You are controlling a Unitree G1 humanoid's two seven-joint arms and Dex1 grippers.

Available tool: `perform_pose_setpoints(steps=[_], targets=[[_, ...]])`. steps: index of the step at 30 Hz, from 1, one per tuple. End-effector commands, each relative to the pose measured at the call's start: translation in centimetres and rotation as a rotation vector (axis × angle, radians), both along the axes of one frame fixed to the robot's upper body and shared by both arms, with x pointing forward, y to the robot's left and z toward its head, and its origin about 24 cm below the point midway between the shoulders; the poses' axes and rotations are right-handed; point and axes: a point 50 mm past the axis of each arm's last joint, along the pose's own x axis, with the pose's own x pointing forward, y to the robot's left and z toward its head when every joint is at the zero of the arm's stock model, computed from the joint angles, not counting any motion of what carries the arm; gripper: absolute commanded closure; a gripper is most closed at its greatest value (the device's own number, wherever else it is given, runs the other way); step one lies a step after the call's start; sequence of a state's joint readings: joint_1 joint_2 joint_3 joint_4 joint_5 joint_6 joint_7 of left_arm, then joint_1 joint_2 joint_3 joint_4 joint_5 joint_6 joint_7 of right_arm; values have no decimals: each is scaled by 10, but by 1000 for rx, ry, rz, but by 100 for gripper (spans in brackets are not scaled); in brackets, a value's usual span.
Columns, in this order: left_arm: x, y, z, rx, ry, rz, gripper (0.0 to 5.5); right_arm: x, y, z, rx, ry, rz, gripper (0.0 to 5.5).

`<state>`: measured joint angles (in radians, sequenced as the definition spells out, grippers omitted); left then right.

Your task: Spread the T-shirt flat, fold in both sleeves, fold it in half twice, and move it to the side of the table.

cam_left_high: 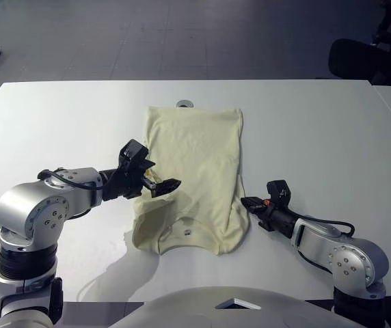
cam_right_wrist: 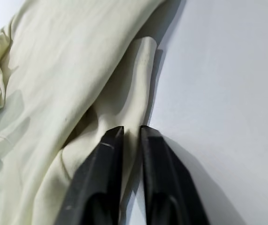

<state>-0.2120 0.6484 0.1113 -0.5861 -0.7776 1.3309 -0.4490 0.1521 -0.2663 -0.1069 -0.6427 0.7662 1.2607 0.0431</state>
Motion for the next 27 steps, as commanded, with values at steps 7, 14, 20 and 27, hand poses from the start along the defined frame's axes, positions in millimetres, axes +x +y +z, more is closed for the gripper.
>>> perform_pose_setpoints(steps=[7,14,20,27], targets=[[-15,4,-24,156,4,17,10,8,-12,5,-50,15,28,546],[-22,7,-44,210,20,19,10,9,-22,13,-69,-3,4,546],[-35,5,-55,208,37,64,10,9,-40,22,-115,-7,12,546],[-40,2,-59,203,42,88,10,2,-44,27,-125,-5,22,546]])
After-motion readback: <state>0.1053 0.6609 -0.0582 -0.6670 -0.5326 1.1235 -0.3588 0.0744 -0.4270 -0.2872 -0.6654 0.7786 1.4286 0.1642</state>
